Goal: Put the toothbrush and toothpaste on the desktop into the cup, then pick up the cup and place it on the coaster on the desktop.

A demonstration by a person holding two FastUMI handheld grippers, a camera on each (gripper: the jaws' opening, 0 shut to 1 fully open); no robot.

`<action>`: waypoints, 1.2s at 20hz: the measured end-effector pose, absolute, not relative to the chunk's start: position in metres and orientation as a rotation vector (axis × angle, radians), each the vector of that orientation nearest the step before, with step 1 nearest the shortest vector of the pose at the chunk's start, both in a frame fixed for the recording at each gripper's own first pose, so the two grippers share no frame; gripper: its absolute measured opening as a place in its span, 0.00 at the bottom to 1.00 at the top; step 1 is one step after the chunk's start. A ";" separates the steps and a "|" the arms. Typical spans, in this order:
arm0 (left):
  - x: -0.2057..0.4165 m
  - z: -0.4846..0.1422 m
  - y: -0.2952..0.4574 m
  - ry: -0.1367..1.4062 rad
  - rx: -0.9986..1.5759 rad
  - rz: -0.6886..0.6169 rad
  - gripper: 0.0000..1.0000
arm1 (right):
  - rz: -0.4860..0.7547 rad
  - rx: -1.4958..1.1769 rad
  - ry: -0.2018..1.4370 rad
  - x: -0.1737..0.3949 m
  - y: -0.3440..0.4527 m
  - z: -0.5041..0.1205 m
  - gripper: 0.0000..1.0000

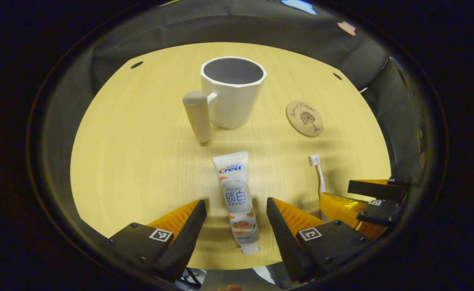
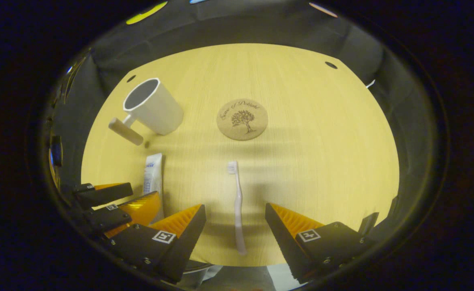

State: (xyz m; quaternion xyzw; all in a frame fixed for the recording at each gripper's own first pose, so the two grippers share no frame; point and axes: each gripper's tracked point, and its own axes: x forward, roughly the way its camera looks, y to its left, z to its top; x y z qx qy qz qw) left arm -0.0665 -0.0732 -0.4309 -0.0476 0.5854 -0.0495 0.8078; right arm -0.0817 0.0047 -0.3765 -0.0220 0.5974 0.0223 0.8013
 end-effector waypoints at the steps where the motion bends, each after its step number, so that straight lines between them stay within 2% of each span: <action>1: -0.068 -0.435 -0.072 1.261 -0.105 -0.104 0.98 | 0.051 -0.051 1.296 -0.083 0.005 -0.381 0.94; 2: -0.068 -0.436 -0.071 1.272 -0.106 -0.099 1.00 | 0.051 -0.057 1.306 -0.083 0.005 -0.384 0.94; 4: -0.069 -0.442 -0.069 1.291 -0.102 -0.086 0.95 | 0.051 -0.076 1.327 -0.084 0.003 -0.391 0.93; 6: -0.071 -0.448 -0.067 1.315 -0.092 -0.074 0.98 | 0.049 -0.088 1.346 -0.084 0.003 -0.396 0.93; 10: -0.074 -0.454 -0.066 1.354 -0.083 -0.059 0.94 | 0.038 -0.103 1.383 -0.085 0.000 -0.407 0.94; 14: -0.074 -0.458 -0.062 1.374 -0.030 -0.046 0.97 | 0.028 -0.111 1.414 -0.084 -0.003 -0.413 0.94; 16: -0.072 -0.460 -0.063 1.391 -0.005 -0.041 0.92 | 0.023 -0.107 1.428 -0.084 -0.003 -0.411 0.94; 18: -0.072 -0.460 -0.065 1.418 -0.012 -0.025 0.97 | 0.022 -0.107 1.452 -0.082 -0.003 -0.412 0.93; 20: -0.071 -0.460 -0.064 1.443 -0.015 -0.020 0.94 | 0.017 -0.103 1.476 -0.082 -0.003 -0.412 0.94; 21: -0.071 -0.460 -0.064 1.449 -0.014 -0.019 0.99 | 0.007 -0.097 1.480 -0.081 -0.003 -0.411 0.94; 22: -0.071 -0.459 -0.064 1.459 -0.013 -0.021 0.94 | 0.003 -0.093 1.482 -0.081 -0.003 -0.412 0.94; 23: -0.071 -0.460 -0.065 1.458 -0.006 -0.028 0.97 | 0.007 -0.096 1.482 -0.081 -0.003 -0.411 0.94; 24: -0.071 -0.460 -0.066 1.463 -0.002 -0.034 0.94 | 0.013 -0.097 1.483 -0.080 -0.003 -0.411 0.93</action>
